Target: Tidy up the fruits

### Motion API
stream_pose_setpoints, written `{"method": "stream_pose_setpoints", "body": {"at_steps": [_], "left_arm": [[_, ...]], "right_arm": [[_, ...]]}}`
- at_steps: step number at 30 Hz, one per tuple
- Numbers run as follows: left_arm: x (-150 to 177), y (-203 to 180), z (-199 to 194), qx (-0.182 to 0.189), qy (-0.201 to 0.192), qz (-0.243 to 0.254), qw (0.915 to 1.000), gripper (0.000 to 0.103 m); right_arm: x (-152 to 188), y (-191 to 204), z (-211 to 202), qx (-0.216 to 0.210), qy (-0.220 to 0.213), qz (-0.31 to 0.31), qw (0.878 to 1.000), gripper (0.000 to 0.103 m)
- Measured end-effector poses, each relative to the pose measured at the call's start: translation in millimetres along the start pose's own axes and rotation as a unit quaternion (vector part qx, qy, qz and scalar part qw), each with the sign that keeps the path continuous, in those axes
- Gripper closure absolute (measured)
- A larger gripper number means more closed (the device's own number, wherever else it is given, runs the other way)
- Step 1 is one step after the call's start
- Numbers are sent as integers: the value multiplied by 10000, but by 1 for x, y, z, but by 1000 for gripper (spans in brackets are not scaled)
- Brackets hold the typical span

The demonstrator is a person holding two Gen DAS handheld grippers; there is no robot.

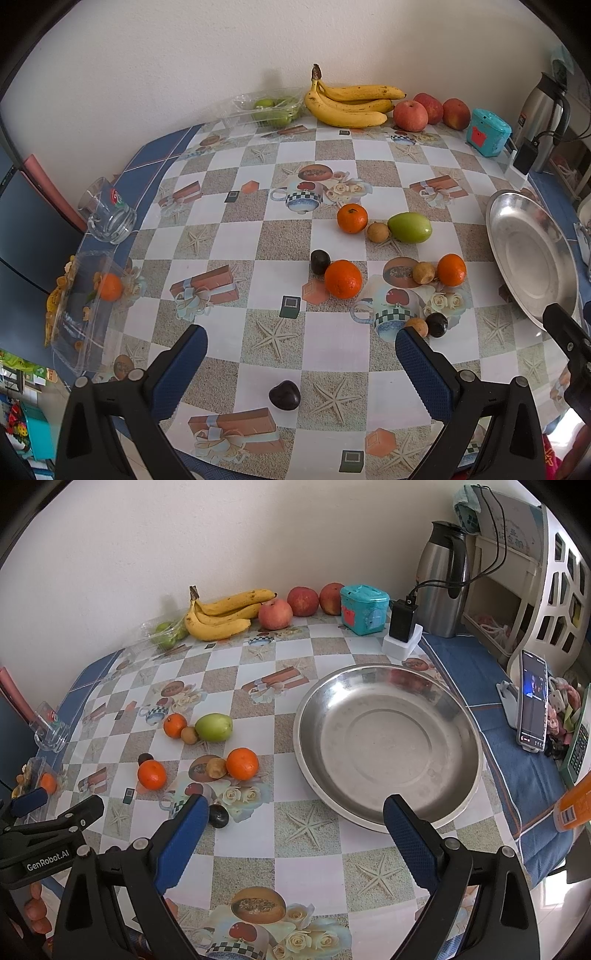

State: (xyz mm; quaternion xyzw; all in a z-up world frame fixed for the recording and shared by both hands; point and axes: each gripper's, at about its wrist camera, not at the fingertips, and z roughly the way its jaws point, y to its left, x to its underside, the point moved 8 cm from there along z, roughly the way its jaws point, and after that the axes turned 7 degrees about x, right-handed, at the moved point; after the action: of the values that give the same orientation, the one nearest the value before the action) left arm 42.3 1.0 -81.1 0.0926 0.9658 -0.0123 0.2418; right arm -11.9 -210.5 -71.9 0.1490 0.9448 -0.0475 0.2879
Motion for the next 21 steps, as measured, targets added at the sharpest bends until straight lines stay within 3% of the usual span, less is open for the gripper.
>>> {"method": "stream_pose_setpoints", "body": {"at_steps": [8,11,16,21], "left_arm": [[-2,-1,0,55,24,-11,10000,0],[-2,7,8,229,197,-241,9993,0],[4,30,32,456,720,-820,9930,0],[-3,47,40,453,756,-804,9929,0]], "right_arm": [[1,1,5,-37,51,-12,10000,7],[0,4,7,-73,62,-54,9999,7],[-2,27,24,-525,321,-128,9980,7],[-1,48,38,-770,543,-183,9954,7]]}}
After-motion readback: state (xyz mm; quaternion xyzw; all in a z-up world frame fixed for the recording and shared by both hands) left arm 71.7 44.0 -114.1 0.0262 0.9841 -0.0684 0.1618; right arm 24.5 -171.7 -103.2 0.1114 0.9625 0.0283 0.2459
